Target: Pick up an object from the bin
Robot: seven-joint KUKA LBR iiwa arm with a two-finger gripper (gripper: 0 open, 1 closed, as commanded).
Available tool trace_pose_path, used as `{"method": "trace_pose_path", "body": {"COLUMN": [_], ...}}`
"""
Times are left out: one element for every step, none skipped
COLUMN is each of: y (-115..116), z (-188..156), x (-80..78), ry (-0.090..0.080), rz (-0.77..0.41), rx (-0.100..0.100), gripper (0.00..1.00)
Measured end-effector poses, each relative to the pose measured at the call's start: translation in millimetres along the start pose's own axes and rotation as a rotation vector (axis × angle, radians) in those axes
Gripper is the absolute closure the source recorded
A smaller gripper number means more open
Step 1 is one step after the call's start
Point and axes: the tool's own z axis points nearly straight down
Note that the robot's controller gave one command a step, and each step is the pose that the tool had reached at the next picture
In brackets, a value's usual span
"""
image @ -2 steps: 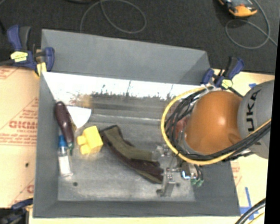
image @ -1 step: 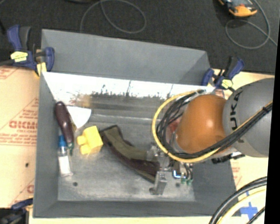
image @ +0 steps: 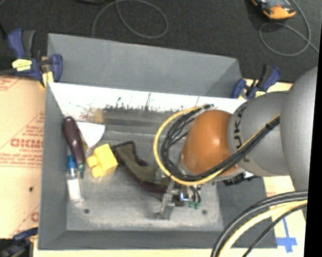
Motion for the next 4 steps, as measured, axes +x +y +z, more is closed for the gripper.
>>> {"method": "trace_pose_path", "body": {"y": [5, -10, -10, -6], "z": [23, 3, 3, -111], "x": [-11.5, -9.8, -9.8, -9.8], "ry": [-0.009, -0.01, -0.01, -0.012], "rz": [0.095, 0.181, 0.18, 0.149], "rx": [-0.006, -0.003, -0.003, -0.003], "gripper": [1.0, 1.0, 1.0, 1.0]}}
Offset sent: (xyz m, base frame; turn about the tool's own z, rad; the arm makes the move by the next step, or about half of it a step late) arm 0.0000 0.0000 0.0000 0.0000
